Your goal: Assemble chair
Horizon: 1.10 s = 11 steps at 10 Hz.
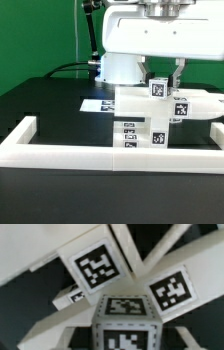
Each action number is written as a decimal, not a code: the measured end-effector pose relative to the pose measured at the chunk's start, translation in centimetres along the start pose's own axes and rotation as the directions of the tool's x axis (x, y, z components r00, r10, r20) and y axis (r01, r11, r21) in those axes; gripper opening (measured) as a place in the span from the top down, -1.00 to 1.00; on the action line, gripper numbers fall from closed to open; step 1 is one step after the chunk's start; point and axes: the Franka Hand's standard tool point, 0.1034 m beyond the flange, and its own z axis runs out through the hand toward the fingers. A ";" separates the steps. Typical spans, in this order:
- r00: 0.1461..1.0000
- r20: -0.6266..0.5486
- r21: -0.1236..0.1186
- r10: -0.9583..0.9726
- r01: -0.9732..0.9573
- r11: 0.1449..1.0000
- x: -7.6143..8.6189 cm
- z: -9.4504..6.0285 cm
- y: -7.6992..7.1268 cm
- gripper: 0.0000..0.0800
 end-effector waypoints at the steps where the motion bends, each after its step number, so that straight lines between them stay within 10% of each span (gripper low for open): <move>1: 0.998 0.001 0.001 0.062 -0.062 0.998 0.0 0.0 0.0 0.29; 11: 0.792 0.004 0.007 0.610 -0.610 0.792 -0.1 0.1 -0.3 0.09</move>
Offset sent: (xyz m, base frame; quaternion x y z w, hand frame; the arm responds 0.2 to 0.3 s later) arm -0.0039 -0.0037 -0.0091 -0.0095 -0.0139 0.2645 0.9642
